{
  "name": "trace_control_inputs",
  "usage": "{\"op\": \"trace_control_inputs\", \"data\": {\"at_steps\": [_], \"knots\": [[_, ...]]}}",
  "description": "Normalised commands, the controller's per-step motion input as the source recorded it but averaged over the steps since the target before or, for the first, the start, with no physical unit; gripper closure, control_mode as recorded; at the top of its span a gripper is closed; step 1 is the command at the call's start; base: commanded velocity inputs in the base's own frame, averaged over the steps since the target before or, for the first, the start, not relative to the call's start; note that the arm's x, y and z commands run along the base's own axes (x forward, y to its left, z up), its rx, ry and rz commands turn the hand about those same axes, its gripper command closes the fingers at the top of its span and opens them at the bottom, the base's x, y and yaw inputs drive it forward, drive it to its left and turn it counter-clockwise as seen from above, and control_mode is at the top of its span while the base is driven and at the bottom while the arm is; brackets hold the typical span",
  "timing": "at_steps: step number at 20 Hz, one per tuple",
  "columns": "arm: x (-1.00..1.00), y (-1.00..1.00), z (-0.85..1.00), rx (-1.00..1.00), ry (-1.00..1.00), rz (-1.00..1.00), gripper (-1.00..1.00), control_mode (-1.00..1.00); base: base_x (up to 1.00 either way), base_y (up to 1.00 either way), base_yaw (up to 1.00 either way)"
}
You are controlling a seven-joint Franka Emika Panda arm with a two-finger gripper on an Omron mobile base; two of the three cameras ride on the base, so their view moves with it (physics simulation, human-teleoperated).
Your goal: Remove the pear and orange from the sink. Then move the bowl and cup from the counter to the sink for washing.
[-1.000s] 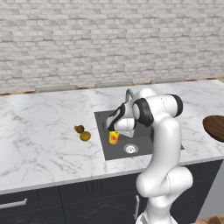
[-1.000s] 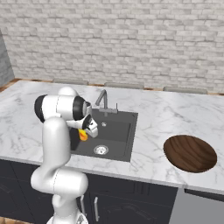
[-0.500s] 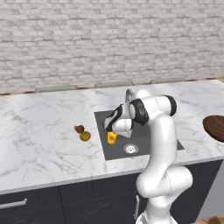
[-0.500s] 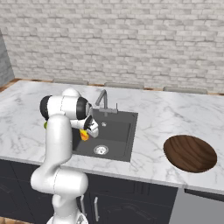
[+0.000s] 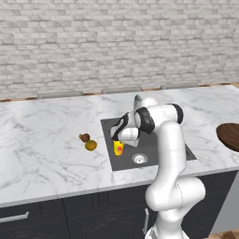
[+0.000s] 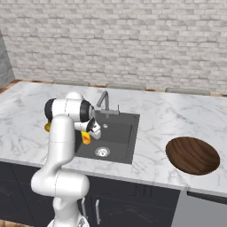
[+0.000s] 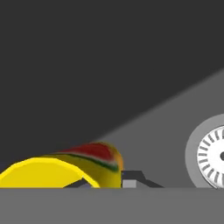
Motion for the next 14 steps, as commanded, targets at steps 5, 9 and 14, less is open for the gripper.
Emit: {"op": "trace_control_inputs", "data": {"at_steps": [5,9,14], "knots": [[0.22,0.02,-0.21,0.0,-0.02,0.0,1.0,-1.0,0.0,0.0,0.0],[0.11,0.02,-0.19,0.0,-0.04,0.0,1.0,-1.0,0.0,0.0,0.0],[0.05,0.05,-0.21,0.0,-0.04,0.0,1.0,-1.0,0.0,0.0,0.0]]}}
